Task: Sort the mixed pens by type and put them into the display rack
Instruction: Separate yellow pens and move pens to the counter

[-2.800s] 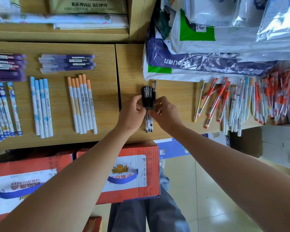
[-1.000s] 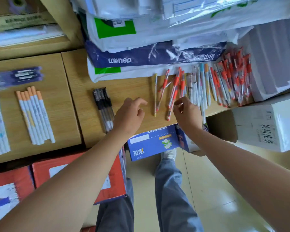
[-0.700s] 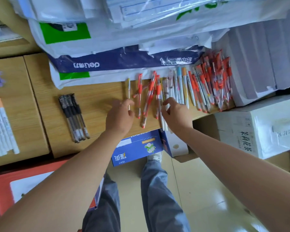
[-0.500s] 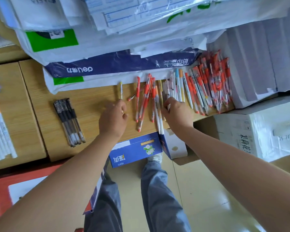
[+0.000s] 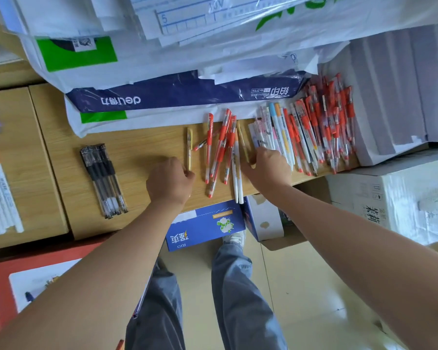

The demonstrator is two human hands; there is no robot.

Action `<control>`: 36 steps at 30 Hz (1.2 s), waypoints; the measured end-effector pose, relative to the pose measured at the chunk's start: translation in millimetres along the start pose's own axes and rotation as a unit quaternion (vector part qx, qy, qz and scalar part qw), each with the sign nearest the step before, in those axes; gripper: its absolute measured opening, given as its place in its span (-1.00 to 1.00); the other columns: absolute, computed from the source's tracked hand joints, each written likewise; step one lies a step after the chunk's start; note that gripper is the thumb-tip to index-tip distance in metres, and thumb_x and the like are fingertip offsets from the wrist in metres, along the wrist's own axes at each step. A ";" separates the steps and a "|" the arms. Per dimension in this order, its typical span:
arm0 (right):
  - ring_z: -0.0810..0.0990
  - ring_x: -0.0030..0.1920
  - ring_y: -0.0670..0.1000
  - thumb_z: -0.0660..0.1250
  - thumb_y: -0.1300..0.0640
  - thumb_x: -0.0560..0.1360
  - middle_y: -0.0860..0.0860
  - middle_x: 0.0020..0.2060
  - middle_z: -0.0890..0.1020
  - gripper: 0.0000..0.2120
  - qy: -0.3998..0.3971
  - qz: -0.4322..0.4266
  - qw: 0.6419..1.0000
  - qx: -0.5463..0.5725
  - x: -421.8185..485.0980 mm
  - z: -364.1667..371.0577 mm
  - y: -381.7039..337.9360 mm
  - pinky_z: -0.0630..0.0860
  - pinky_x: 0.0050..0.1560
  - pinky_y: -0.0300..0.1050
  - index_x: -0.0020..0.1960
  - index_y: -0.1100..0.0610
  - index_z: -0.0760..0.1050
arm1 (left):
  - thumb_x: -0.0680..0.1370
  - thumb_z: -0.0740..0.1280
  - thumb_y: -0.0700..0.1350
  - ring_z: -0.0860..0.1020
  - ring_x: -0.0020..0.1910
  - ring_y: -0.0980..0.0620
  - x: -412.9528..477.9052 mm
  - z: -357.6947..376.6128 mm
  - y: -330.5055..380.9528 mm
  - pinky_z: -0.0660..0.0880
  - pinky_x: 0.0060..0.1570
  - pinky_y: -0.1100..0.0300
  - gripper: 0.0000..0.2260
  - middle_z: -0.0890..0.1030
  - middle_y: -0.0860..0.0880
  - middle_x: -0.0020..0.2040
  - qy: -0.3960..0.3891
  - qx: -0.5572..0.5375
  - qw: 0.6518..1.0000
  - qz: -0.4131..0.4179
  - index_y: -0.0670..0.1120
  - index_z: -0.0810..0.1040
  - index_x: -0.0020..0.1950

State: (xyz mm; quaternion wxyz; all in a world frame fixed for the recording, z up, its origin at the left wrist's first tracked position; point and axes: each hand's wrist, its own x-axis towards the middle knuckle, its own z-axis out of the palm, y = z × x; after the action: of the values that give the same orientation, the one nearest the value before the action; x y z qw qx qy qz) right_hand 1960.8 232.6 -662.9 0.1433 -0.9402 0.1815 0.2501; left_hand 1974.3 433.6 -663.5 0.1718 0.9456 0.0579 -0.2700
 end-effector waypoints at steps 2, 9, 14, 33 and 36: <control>0.44 -0.36 0.01 0.33 0.03 0.46 0.02 -0.35 0.49 -0.81 0.010 0.010 0.999 0.048 -3.8 -2.6 4.5 0.21 -0.48 -0.24 -0.13 0.17 0.45 | 0.52 0.33 -0.06 0.57 -0.25 -0.09 -1.6 -1.4 1.1 0.36 -0.37 0.18 -0.85 0.62 -0.05 -0.25 -0.004 0.005 1.000 -0.007 -0.11 0.61 -0.15; 0.40 -0.43 -0.11 0.37 0.13 0.43 -0.10 -0.45 0.45 -0.88 -0.021 -0.085 0.980 0.177 -25.4 -6.1 -17.6 0.37 -0.37 -0.21 -0.20 0.11 0.44 | 0.44 0.35 -0.02 0.60 -0.35 -0.10 -6.2 -6.5 -18.3 0.57 -0.30 0.09 -0.78 0.59 -0.06 -0.39 -0.055 -0.078 0.994 -0.059 -0.13 0.55 -0.33; 0.48 -0.30 -0.07 0.39 0.11 0.43 -0.09 -0.34 0.49 -0.90 -0.097 -0.113 0.976 0.157 -30.4 11.1 -73.1 0.32 -0.33 -0.25 -0.16 0.05 0.47 | 0.52 0.34 -0.02 0.59 -0.27 -0.06 -13.7 -18.4 -50.4 0.38 -0.35 0.18 -0.80 0.62 0.00 -0.30 -0.003 -0.074 0.996 -0.047 -0.10 0.59 -0.22; 0.54 -0.20 0.04 0.40 0.09 0.48 0.08 -0.09 0.62 -0.70 -0.017 -0.125 0.984 0.124 -50.9 71.0 -176.1 0.36 -0.35 -0.26 0.10 0.21 0.41 | 0.39 0.49 0.00 0.39 0.22 -0.21 -20.6 -34.4 -150.4 0.41 0.03 -0.05 -0.51 0.33 -0.20 0.28 0.149 -0.038 0.988 -0.022 -0.04 0.40 0.24; 0.57 -0.20 0.08 0.41 0.06 0.48 0.08 -0.13 0.62 -0.69 -0.012 -0.135 0.982 0.132 -51.1 78.1 -189.8 0.36 -0.30 -0.19 0.07 0.21 0.41 | 0.38 0.49 -0.01 0.41 0.20 -0.20 -19.8 -36.5 -154.3 0.42 0.03 -0.04 -0.52 0.36 -0.20 0.25 0.157 -0.042 0.987 -0.010 -0.05 0.41 0.23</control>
State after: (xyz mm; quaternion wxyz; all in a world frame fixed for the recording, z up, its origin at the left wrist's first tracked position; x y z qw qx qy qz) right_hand 1965.2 444.1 -667.4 0.3007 -0.9257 0.0827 0.2140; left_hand 1944.2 590.4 -669.2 0.1977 0.9675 0.1048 -0.1175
